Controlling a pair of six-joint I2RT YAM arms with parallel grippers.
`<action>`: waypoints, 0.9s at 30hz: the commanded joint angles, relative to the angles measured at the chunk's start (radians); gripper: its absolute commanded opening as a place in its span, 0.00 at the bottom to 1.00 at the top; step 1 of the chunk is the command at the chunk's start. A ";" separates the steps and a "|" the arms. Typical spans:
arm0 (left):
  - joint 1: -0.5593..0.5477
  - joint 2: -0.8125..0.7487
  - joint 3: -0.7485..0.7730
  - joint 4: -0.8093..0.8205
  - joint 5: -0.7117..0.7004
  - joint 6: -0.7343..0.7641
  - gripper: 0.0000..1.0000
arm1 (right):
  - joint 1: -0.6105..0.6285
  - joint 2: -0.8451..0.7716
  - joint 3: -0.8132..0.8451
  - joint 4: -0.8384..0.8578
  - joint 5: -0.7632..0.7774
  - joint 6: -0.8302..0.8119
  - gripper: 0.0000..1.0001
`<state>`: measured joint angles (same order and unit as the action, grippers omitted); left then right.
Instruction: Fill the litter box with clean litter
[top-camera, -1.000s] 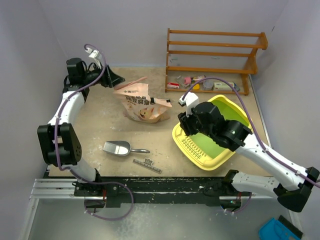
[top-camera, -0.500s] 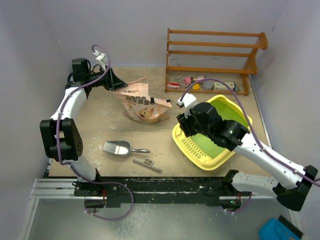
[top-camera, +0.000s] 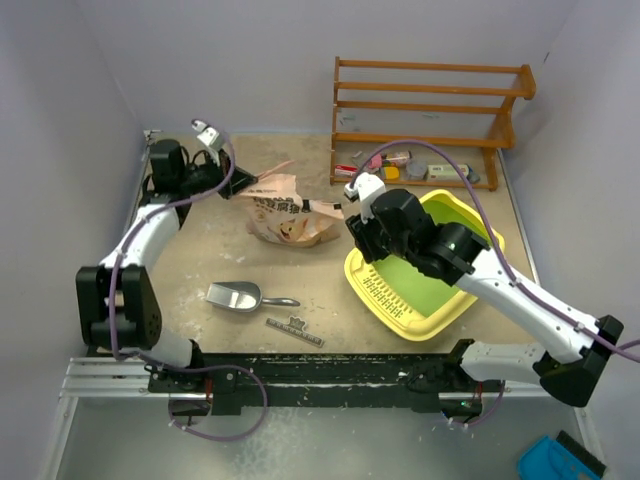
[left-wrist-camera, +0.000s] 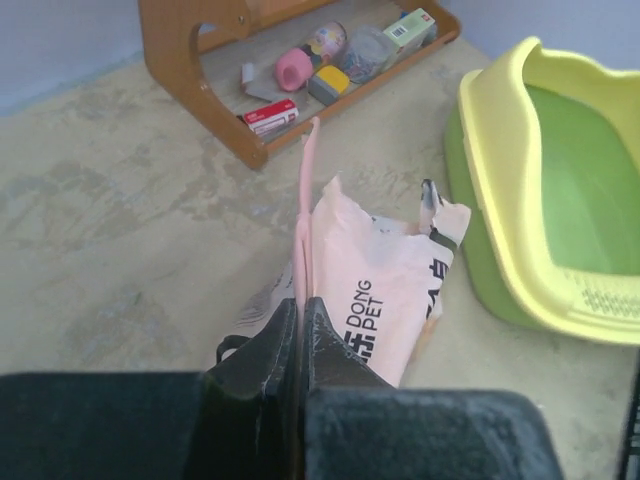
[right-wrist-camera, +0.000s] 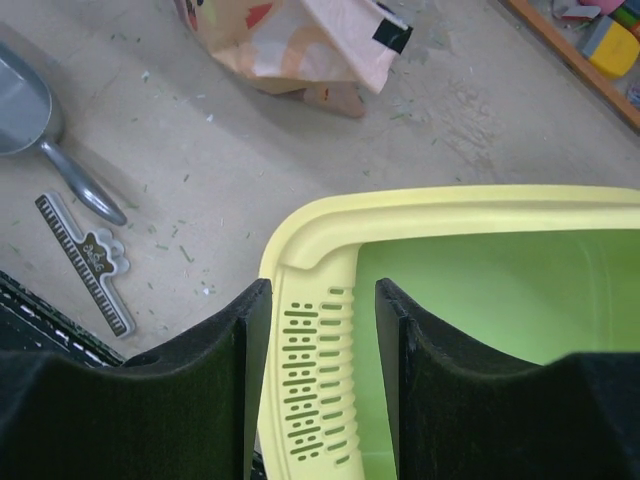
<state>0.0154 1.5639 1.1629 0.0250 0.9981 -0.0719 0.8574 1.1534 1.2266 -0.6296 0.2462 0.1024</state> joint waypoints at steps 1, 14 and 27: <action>-0.027 -0.213 -0.238 0.460 -0.076 0.077 0.00 | -0.024 0.066 0.144 -0.067 0.012 0.027 0.48; -0.107 -0.261 -0.550 1.192 -0.131 0.067 0.00 | -0.173 0.356 0.378 -0.063 -0.303 0.017 0.48; -0.106 -0.166 -0.632 1.582 -0.163 0.035 0.00 | -0.394 0.459 0.412 0.144 -0.663 0.050 0.47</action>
<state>-0.0799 1.4075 0.5354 1.3930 0.8577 -0.0158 0.5106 1.5917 1.6024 -0.5919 -0.2485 0.1276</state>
